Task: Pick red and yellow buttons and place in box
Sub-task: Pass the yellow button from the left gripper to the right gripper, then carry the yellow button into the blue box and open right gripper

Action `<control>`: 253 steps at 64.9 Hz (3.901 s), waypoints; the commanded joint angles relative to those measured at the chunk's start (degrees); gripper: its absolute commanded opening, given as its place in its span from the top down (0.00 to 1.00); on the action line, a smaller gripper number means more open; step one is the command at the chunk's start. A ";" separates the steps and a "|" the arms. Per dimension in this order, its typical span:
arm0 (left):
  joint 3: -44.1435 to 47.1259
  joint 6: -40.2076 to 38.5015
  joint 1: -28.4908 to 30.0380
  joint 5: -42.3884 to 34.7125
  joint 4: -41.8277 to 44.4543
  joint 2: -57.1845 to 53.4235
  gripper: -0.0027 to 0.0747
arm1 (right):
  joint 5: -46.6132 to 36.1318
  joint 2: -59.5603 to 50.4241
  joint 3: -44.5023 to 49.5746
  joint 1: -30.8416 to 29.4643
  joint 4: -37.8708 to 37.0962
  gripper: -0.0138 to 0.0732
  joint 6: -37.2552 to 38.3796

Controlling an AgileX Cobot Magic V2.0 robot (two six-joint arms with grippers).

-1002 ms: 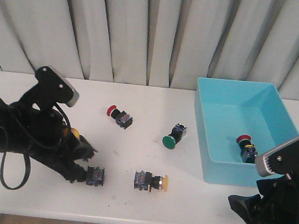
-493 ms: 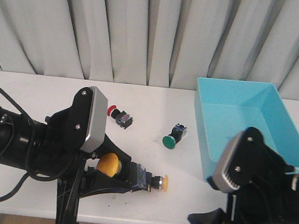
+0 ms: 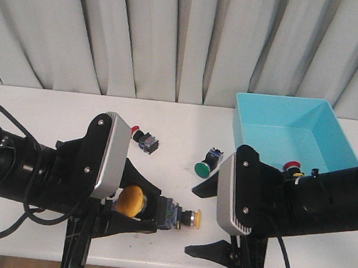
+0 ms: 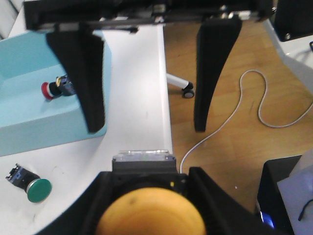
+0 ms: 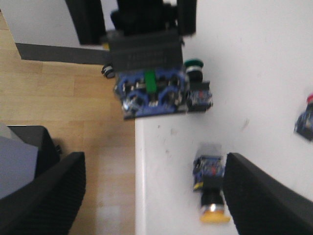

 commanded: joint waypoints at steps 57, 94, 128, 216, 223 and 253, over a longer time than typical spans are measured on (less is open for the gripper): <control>-1.53 0.05 -0.15 1.59 -6.86 -1.31 0.71 | -11.16 -0.66 -1.75 9.22 11.37 0.48 -10.30; -1.53 -0.55 -0.15 0.71 -6.86 -1.31 0.21 | -11.16 -0.66 -1.75 9.22 11.37 0.52 -8.98; -1.22 -6.17 -0.09 -13.37 -0.26 3.82 0.20 | -21.32 -0.66 -1.75 9.10 -3.52 0.52 10.08; -1.22 -15.22 -0.09 -22.95 7.34 5.18 0.20 | 12.56 47.15 -49.82 -23.94 -41.61 0.44 83.31; -1.22 -15.22 -0.09 -22.95 7.34 5.18 0.20 | 12.38 47.15 -49.82 -23.94 -41.61 0.36 82.95; -1.22 -15.51 -0.09 -22.91 7.34 5.18 0.20 | 16.70 37.03 -49.72 -23.94 -42.03 0.37 83.30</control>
